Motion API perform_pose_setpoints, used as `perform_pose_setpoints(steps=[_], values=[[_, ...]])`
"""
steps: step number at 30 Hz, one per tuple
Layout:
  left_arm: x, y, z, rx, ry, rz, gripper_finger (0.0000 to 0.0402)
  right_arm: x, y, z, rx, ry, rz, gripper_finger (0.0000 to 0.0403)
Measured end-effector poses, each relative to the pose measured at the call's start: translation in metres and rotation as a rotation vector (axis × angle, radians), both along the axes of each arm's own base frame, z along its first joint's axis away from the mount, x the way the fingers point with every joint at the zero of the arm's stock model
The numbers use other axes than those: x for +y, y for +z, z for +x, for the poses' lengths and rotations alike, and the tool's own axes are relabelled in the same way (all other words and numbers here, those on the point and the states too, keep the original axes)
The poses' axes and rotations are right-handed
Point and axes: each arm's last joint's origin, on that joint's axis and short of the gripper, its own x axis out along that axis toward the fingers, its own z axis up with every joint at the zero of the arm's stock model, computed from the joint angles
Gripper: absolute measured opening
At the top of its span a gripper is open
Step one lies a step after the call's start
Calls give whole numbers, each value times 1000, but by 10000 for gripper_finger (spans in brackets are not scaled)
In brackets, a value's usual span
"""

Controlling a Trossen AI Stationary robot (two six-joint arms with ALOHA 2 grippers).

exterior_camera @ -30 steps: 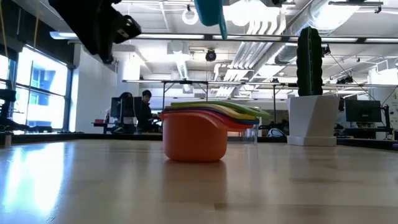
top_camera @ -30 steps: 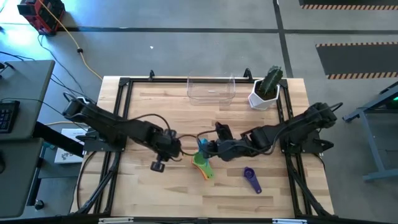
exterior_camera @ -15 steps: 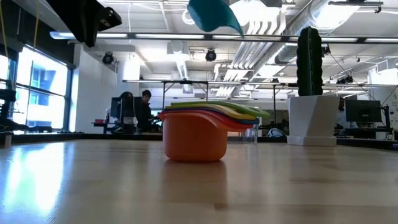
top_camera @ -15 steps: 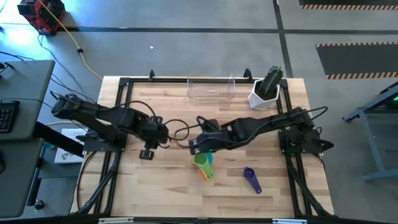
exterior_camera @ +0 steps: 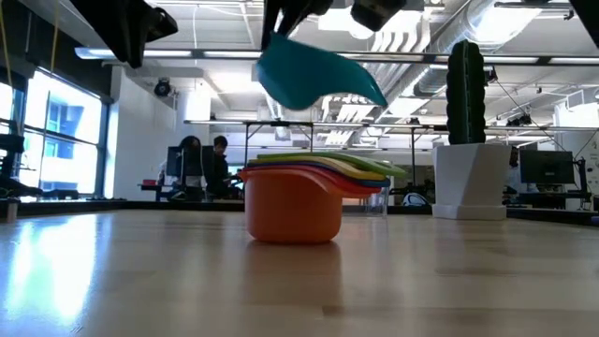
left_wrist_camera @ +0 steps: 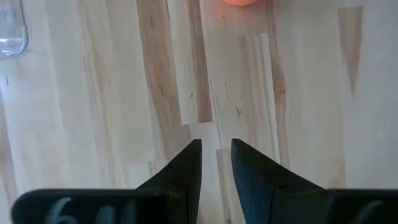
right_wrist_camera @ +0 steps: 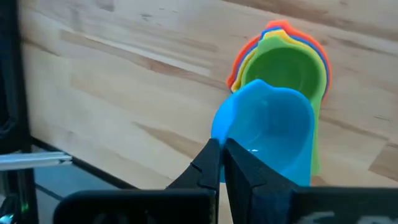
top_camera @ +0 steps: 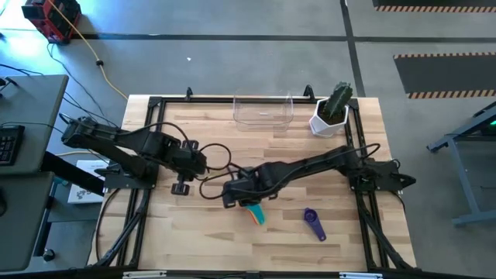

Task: Nest measuring cups in basket
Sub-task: Stack the light blue measuring cup on top of the green measuring cup, then stack the violet measuring cup on top of the light blue measuring cup

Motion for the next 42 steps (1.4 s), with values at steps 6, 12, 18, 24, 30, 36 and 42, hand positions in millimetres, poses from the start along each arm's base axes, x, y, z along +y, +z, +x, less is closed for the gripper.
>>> perform_pose_setpoints(steps=[6,12,18,24,30,36,42], values=[[0,0,-1,0,3,-1,78,-3,-21,9,60,-22,12,0],[0,0,-1,3,2,-1,78,-14,-24,9,84,-47,-3,0],[0,0,-1,3,2,-1,78,-16,-32,13,103,-23,-9,0],[0,0,-1,3,1,-1,78,-14,-39,16,116,3,8,0],[0,0,-1,3,1,-2,78,-15,-39,16,119,3,8,2],[0,0,-1,3,1,-2,78,-15,-39,16,118,3,6,25],[0,0,-1,3,0,-2,78,-15,-39,16,109,4,-14,59]])
